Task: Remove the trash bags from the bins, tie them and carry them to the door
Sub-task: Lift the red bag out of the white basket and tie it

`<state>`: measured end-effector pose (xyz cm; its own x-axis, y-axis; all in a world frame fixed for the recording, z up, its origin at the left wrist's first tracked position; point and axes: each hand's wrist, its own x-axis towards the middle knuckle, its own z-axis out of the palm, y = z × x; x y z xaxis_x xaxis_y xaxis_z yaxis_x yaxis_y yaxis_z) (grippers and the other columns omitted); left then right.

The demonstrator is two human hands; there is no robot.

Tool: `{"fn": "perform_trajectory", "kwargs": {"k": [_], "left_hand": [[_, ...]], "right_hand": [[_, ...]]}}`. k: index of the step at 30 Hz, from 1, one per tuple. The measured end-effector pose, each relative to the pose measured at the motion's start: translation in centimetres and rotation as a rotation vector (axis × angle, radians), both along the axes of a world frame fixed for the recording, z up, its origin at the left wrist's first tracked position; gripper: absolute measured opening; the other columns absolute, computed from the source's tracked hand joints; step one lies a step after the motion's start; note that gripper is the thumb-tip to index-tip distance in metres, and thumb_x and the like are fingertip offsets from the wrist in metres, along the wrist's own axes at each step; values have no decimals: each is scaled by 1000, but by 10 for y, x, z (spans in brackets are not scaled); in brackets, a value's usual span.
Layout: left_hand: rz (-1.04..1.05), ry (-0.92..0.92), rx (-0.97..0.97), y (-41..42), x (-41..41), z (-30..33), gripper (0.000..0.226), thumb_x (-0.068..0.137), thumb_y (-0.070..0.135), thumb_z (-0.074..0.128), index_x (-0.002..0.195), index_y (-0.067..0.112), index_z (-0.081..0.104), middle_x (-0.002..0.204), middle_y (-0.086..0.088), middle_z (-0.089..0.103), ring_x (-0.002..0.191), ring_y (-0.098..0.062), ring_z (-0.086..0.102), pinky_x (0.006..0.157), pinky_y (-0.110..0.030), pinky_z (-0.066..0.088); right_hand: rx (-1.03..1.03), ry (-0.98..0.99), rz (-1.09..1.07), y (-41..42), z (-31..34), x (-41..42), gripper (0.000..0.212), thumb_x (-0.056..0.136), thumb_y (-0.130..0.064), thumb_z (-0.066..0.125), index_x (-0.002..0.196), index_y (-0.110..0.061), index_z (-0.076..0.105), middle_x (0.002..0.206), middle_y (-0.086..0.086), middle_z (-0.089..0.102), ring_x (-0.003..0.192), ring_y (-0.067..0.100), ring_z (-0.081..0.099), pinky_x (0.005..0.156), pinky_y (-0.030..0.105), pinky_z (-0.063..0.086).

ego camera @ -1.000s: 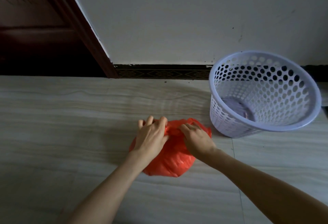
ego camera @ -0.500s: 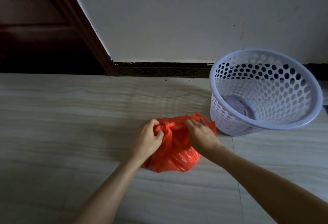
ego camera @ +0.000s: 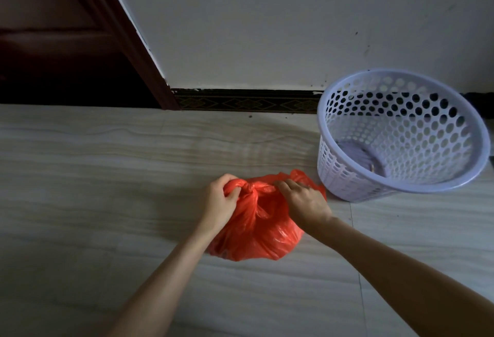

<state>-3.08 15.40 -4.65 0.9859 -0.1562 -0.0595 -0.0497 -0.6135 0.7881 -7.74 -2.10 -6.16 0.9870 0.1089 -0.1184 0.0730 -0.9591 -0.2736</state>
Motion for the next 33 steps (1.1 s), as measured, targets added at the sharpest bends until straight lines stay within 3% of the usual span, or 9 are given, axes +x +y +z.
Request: {"fn": "perform_trajectory", "kwargs": {"k": [2, 4, 7, 11, 16, 23, 26, 29, 33], "left_hand": [[-70, -170, 231, 6, 3, 0, 13, 73, -3, 67, 83, 5, 67, 84, -11, 66, 80, -26, 63, 76, -28, 42], [-92, -203, 275, 12, 5, 3, 16, 70, -6, 67, 82, 4, 65, 85, -11, 65, 80, -27, 62, 73, -26, 39], [-141, 102, 36, 18, 7, 12, 21, 78, -4, 62, 76, 17, 60, 74, 5, 60, 67, 3, 56, 64, -16, 39], [-80, 547, -333, 25, 4, 14, 12, 85, 7, 59, 85, 19, 60, 75, 6, 67, 69, -4, 61, 63, -15, 48], [-60, 569, -299, 30, -2, 10, 26, 91, 17, 52, 66, 13, 56, 41, 10, 53, 38, 1, 47, 39, -9, 36], [404, 769, -647, 23, -7, -3, 51, 96, 30, 44, 46, 16, 42, 28, 7, 40, 26, -3, 46, 33, -11, 39], [521, 810, -753, 28, -6, -1, 43, 98, 24, 38, 57, 14, 43, 27, 5, 45, 27, -6, 50, 32, -13, 42], [601, 823, -886, 43, 0, -5, 57, 98, 19, 27, 53, 7, 59, 35, -2, 57, 32, -11, 56, 34, -18, 46], [788, 798, -884, 58, 0, -16, 39, 97, 16, 31, 58, 13, 35, 26, 4, 44, 26, -10, 52, 28, -14, 40]], "right_hand": [[-30, -120, 11, -1, -2, 2, 43, 69, -2, 43, 104, -12, 66, 87, 5, 71, 68, 28, 69, 48, 28, 49], [-74, -155, 8, -4, -6, 2, 44, 63, -11, 35, 89, -16, 70, 71, -1, 71, 51, 19, 66, 40, 22, 46], [-86, -193, 41, -5, -9, 0, 46, 63, -13, 31, 86, -16, 70, 70, -1, 71, 50, 19, 66, 42, 23, 49], [-92, -219, 18, -7, -11, 0, 41, 63, -11, 36, 85, -15, 70, 68, 3, 70, 49, 20, 65, 41, 27, 49], [-85, -203, 13, -17, -19, 0, 41, 66, -11, 36, 92, -13, 68, 78, 3, 72, 66, 28, 67, 54, 35, 54], [-18, -416, 74, -19, -16, -1, 41, 77, -9, 36, 104, -10, 67, 103, 8, 68, 90, 23, 52, 51, 29, 54], [-33, -532, 174, -24, -18, -3, 34, 76, -7, 40, 94, -11, 68, 82, 2, 69, 82, 18, 45, 54, 28, 51], [-49, -508, 207, -33, -13, -9, 21, 73, -8, 41, 80, -16, 59, 65, 2, 60, 64, 21, 55, 36, 25, 40], [-85, -447, 194, -46, -11, -14, 19, 69, -8, 36, 83, -18, 45, 59, 3, 57, 43, 23, 56, 27, 20, 28]]}}
